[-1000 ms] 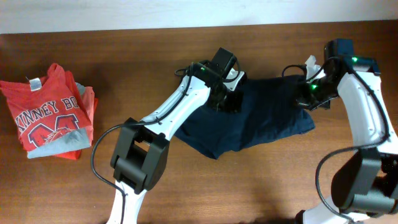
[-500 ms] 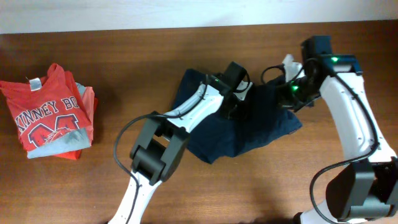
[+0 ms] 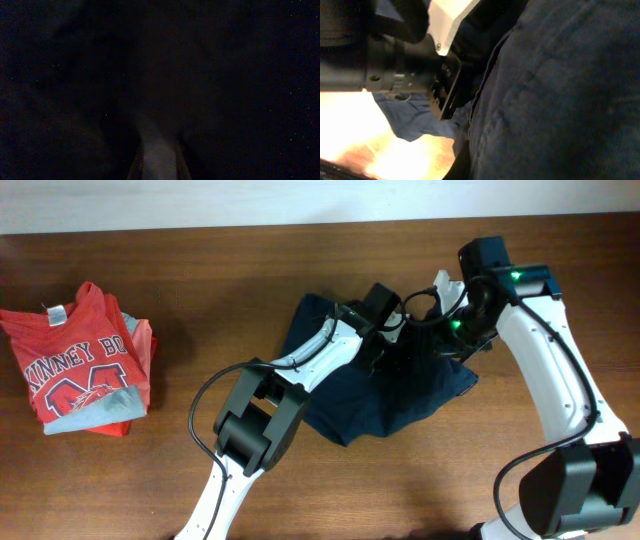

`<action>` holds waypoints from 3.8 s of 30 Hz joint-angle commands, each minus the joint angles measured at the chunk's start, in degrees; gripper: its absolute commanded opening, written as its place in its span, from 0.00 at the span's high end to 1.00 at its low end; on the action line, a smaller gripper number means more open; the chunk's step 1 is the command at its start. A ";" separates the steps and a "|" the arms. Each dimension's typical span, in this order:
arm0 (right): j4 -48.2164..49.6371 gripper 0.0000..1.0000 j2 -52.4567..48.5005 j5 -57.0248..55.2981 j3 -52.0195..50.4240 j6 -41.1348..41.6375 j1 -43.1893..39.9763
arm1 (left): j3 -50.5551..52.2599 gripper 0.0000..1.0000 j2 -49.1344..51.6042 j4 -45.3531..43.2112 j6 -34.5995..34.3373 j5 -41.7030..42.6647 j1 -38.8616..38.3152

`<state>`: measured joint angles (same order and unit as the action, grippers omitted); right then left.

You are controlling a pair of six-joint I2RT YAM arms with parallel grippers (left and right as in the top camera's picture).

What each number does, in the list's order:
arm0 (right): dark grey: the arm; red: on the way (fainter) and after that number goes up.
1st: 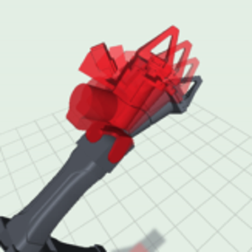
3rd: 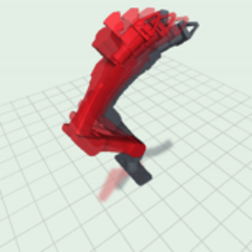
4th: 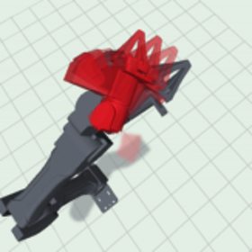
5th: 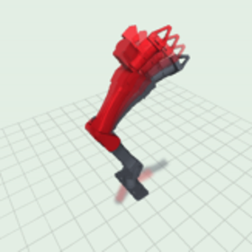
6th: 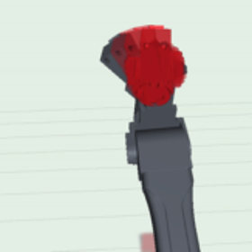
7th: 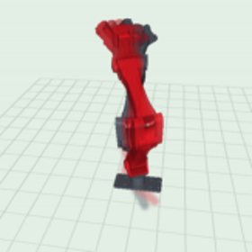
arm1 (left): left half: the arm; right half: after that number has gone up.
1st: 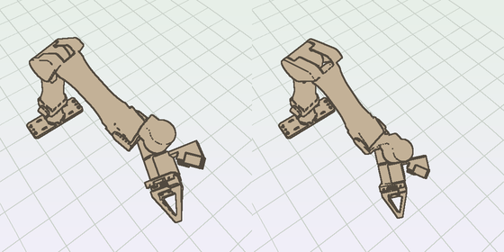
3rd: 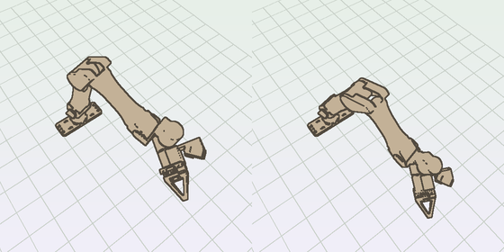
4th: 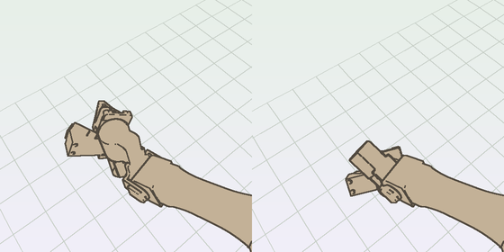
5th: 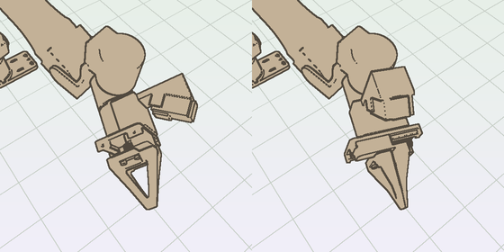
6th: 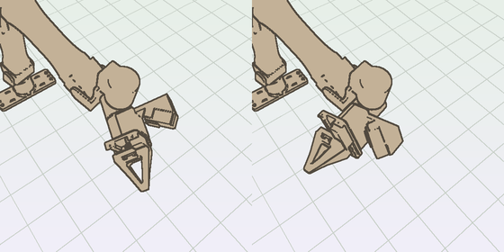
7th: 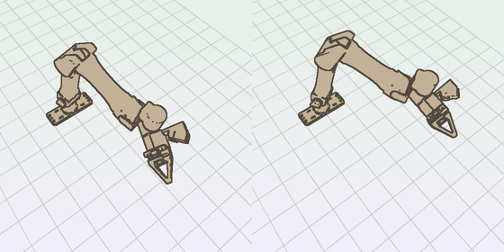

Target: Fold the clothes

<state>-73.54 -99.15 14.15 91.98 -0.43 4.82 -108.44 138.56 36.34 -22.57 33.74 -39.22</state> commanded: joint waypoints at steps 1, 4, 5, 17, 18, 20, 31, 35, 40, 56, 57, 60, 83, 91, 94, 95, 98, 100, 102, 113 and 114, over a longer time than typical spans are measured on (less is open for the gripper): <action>-1.33 0.96 2.38 -0.66 4.98 -1.11 0.42 | -0.48 0.77 1.14 -1.22 -0.79 2.54 -0.15; -3.17 0.96 2.38 -2.49 7.63 -1.11 0.42 | -1.29 0.74 0.81 0.20 -0.74 2.51 0.28; -3.72 0.96 2.38 -3.54 8.31 -1.11 0.42 | -1.49 0.73 0.42 0.59 -0.72 2.54 0.61; -5.77 0.96 2.38 -8.90 11.39 -2.27 0.37 | -1.66 0.71 -4.46 7.50 0.33 -1.60 7.98; -5.77 0.96 2.38 -9.11 11.39 -2.36 0.37 | -1.66 0.71 -4.46 7.98 0.33 -1.57 8.87; -5.77 0.96 2.38 -10.62 11.39 -2.36 0.37 | -1.66 0.71 -4.57 8.92 0.52 -0.72 11.13; -5.70 0.96 2.36 -14.64 11.65 -2.38 1.27 | -1.64 0.71 -5.09 20.94 2.89 -6.29 20.70; -4.76 0.96 2.36 -14.62 11.67 -2.32 4.35 | -1.49 0.71 -5.09 21.49 2.93 -9.57 20.90; -3.15 0.96 2.32 -14.62 11.65 -0.57 10.16 | -1.05 0.71 -5.07 22.36 2.95 -16.74 20.20; 5.97 0.96 -6.19 -12.72 11.58 8.35 23.30 | 2.78 0.72 -5.38 23.85 6.78 -17.31 17.73; 7.02 0.96 -6.75 -12.72 11.58 8.94 23.34 | 2.78 0.72 -5.95 24.65 7.08 -17.57 18.03; 8.13 0.96 -6.99 -12.70 11.58 8.92 23.34 | 2.78 0.72 -7.67 25.64 8.17 -18.60 18.91; 9.97 0.96 -11.13 -9.16 11.50 8.90 25.59 | 2.78 0.57 -19.34 32.74 9.40 -27.58 28.06; 12.98 0.95 -12.44 -8.33 11.47 8.94 27.80 | 2.78 0.57 -19.34 33.66 9.42 -27.12 40.17; 14.29 0.88 -13.66 -8.07 11.47 8.96 28.57 | 2.78 0.57 -19.34 34.07 9.42 -25.27 43.54; 14.71 0.87 -13.92 -7.37 11.47 8.94 28.72 | 2.78 0.57 -19.34 34.05 9.42 -25.16 44.22; 16.83 0.73 -15.58 -3.06 11.45 8.85 29.29 | 2.78 0.58 -19.34 34.01 9.44 -25.18 45.16; 19.06 0.59 -16.52 2.71 11.43 6.10 29.88 | 2.78 0.58 -19.34 33.99 9.44 -25.18 45.18; 20.48 0.43 -16.94 10.49 11.43 -0.33 30.51 | 2.78 0.58 -19.34 33.88 9.46 -25.20 45.00; 17.42 0.29 -15.45 6.21 12.52 -0.81 27.58 | 2.78 0.57 -19.34 34.14 12.13 -23.21 44.59; 15.45 0.29 -14.49 2.78 13.29 0.52 26.36 | 2.78 0.57 -19.34 34.10 12.87 -22.05 44.24</action>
<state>-55.59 -116.18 22.04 102.45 -1.10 34.06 -105.84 120.14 70.32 -12.56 8.67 5.63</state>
